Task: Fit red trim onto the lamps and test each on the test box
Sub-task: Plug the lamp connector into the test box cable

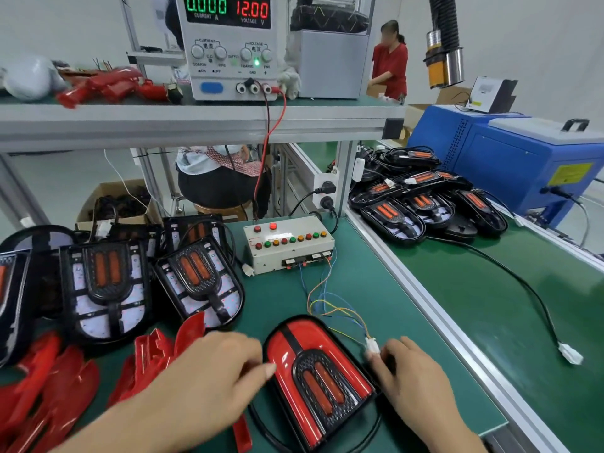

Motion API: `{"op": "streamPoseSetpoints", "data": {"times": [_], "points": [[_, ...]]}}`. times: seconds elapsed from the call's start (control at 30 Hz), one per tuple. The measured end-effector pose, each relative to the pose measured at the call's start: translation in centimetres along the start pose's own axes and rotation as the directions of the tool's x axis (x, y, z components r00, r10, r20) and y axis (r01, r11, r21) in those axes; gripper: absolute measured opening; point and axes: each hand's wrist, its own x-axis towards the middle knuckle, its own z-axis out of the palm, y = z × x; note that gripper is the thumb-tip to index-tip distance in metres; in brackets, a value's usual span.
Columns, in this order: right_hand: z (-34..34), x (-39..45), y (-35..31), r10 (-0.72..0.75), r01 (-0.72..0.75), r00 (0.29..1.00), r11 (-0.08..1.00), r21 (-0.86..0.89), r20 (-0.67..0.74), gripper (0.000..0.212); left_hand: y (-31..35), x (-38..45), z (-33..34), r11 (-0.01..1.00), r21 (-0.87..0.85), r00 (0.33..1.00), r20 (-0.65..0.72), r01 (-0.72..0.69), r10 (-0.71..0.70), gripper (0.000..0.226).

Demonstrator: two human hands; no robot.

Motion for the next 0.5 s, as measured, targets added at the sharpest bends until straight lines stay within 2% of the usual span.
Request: {"op": "streamPoseSetpoints", "data": {"times": [0.1,0.17,0.27,0.33,0.5], "points": [[-0.4,-1.4,-0.1,0.142,-0.142,0.990,0.990,-0.026,-0.002,0.045,0.7,-1.2,2.4,0.978,-0.162,0.990,0.071,0.129,-0.119,0.032],[-0.8,-2.1,-0.1,0.274,-0.273,0.962,0.961,-0.051,-0.006,0.048,1.1,-0.9,4.2,0.946,-0.243,0.974,0.128,0.215,-0.188,0.047],[-1.2,-2.7,0.1,0.433,-0.434,0.901,0.899,-0.059,-0.033,0.048,1.7,0.0,6.2,0.899,-0.314,0.952,0.125,0.304,-0.278,0.073],[-1.2,-3.0,-0.2,0.471,-0.471,0.882,0.882,-0.026,-0.031,0.043,1.8,0.5,6.8,0.860,-0.368,0.935,0.112,0.354,-0.337,0.080],[-1.4,-3.1,-1.3,0.480,-0.479,0.877,0.877,0.018,-0.008,0.051,1.8,1.4,7.4,0.764,-0.515,0.917,0.129,0.388,-0.378,0.069]]}}
